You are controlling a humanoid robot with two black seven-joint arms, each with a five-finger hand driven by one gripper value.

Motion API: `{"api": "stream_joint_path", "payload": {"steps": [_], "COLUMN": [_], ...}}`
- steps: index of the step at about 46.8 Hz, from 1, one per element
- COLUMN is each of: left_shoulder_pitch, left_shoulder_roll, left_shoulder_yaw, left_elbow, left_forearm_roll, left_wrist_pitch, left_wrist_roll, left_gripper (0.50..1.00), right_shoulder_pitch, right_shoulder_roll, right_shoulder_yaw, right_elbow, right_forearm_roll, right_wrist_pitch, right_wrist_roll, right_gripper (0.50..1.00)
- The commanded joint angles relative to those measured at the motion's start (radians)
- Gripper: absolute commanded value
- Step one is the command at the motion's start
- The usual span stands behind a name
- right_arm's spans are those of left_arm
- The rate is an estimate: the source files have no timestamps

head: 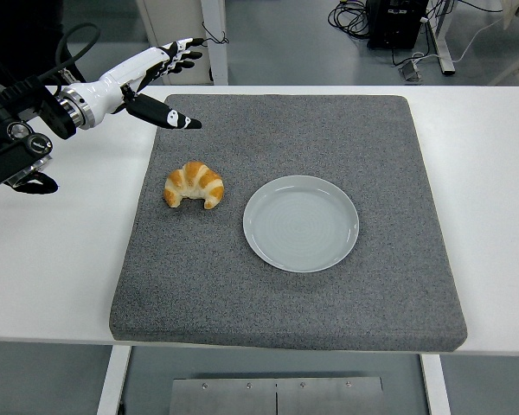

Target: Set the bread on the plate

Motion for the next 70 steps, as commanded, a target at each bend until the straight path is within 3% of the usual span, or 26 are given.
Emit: {"api": "stream_joint_path", "payload": {"steps": [1,28,36,54,70], "left_shoulder_pitch": [0.002,0.025,0.027,0.028,0.028], "left_shoulder_roll": [0.005,0.063,0.061,0.038,-0.014], "left_shoulder_yaw": [0.011,0.114,0.15,0.262,0.288], "left_elbow": [-0.02,-0.085,-0.085,-0.082,-0.062], "left_forearm_roll": [0.042,0.243,0.275,0.307,0.312], "left_wrist_pitch": [0.0,0.022,0.051,0.18,0.206], "left_wrist_roll": [0.003,0.0,0.0,0.002,0.003], "left_gripper": [0.972,0.972,0.972,0.971,0.969], "right_shoulder_pitch": [0.0,0.0,0.0,0.001,0.0], "right_shoulder_roll": [0.0,0.0,0.0,0.0,0.0], "right_shoulder_yaw": [0.0,0.0,0.0,0.0,0.0], "right_elbow": [0.0,0.0,0.0,0.0,0.0], "right_forearm_roll": [0.0,0.0,0.0,0.0,0.0], "right_wrist_pitch": [0.0,0.0,0.001,0.0,0.0], "right_wrist_roll": [0.0,0.0,0.0,-0.001,0.0], "right_gripper": [1.0,1.0,1.0,1.0,1.0]}}
